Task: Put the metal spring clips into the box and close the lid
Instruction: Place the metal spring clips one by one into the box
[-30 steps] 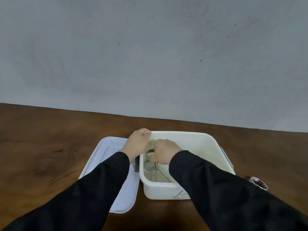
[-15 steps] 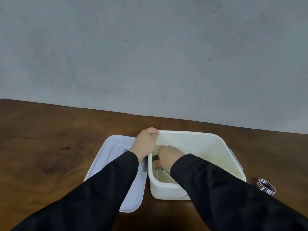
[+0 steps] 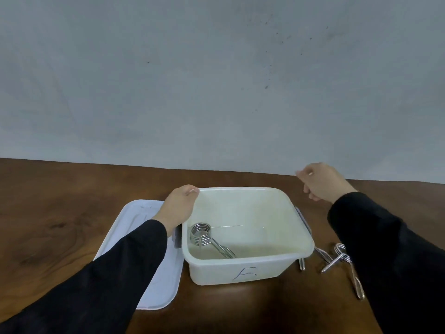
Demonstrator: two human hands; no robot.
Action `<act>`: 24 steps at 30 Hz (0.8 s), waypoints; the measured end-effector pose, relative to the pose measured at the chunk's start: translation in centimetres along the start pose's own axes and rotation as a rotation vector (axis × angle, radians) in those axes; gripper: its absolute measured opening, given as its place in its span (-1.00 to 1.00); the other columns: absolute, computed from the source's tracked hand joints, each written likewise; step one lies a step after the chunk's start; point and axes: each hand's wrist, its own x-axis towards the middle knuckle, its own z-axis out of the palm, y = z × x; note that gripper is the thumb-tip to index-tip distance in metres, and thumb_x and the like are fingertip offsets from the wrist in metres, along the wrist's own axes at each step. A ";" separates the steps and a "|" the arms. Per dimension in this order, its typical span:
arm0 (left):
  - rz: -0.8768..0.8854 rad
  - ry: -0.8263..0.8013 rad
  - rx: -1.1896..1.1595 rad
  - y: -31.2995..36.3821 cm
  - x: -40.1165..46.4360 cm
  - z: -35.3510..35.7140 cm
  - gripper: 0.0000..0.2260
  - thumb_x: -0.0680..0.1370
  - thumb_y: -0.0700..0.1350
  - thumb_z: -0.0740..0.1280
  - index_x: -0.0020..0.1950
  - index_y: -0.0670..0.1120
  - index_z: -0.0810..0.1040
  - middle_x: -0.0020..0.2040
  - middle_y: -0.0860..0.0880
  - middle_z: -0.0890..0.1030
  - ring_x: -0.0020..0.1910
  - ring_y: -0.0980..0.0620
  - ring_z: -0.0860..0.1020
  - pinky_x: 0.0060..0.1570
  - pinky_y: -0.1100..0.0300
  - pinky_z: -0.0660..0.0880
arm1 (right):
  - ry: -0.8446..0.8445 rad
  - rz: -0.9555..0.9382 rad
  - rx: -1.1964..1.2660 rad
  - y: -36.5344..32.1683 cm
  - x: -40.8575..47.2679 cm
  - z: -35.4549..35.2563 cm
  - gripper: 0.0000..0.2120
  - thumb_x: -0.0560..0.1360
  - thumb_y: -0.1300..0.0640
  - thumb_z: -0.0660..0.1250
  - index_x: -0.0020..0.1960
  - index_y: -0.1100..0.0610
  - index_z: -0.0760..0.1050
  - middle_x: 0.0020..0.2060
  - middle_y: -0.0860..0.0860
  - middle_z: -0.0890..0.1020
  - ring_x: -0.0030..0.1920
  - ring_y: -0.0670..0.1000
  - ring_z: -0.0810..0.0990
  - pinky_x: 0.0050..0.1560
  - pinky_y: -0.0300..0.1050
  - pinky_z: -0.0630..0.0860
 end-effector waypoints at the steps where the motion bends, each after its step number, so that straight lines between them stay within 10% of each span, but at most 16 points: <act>1: 0.004 0.008 0.002 0.0 0.0 0.1 -0.69 0.66 -0.03 0.13 0.24 -0.11 0.58 0.15 -0.05 0.60 0.14 -0.06 0.52 0.05 0.13 0.38 | -0.015 0.078 0.013 2.9 0.1 -0.7 -0.71 0.62 -0.06 0.24 -0.04 0.14 0.58 -0.28 0.11 0.69 -0.38 0.09 0.63 -0.15 0.06 0.68; 10: 0.035 0.048 0.065 -0.2 0.4 0.3 -0.69 0.66 -0.05 0.15 0.24 -0.14 0.59 0.17 -0.09 0.61 0.11 -0.07 0.51 0.03 0.13 0.34 | -0.345 0.402 -0.378 17.4 -2.2 3.8 -0.55 0.55 -0.20 0.31 -0.11 0.23 0.58 -0.20 0.03 0.64 -0.13 0.04 0.62 -0.16 -0.15 0.48; 24: -0.001 0.035 0.043 -0.2 0.4 0.3 -0.69 0.65 -0.04 0.13 0.25 -0.10 0.59 0.13 -0.05 0.60 0.09 -0.06 0.50 0.00 0.11 0.35 | -0.076 0.516 -0.242 17.4 -3.0 6.4 -0.71 0.45 -0.01 0.38 -0.33 0.15 0.45 -0.35 0.06 0.58 -0.23 0.15 0.62 -0.28 -0.17 0.43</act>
